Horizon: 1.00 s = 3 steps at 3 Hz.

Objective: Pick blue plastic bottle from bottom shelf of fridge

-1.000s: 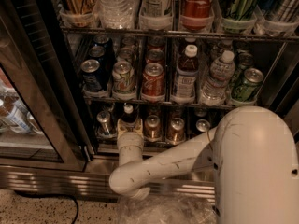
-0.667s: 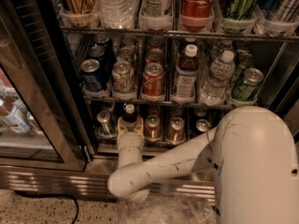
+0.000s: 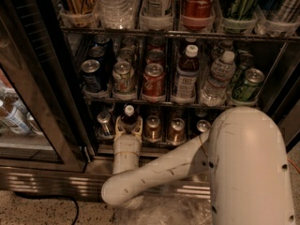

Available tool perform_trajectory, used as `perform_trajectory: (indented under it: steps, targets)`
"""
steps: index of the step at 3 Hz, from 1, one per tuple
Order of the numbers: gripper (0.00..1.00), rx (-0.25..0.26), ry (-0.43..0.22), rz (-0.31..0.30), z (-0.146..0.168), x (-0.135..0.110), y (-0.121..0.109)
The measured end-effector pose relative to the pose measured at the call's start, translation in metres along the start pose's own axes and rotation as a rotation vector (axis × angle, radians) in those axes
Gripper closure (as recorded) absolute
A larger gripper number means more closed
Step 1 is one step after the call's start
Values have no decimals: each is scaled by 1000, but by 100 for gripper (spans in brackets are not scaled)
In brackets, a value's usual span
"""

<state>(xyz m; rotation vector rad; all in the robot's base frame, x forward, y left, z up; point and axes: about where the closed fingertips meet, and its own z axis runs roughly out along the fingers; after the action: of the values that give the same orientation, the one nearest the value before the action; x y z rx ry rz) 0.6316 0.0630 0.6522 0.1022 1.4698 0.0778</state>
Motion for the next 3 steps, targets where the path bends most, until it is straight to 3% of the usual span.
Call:
perform_trajectory:
  steps: [2, 3]
  targets:
    - [100, -43, -23, 36, -11, -15, 4]
    - [100, -116, -35, 20, -15, -32, -11]
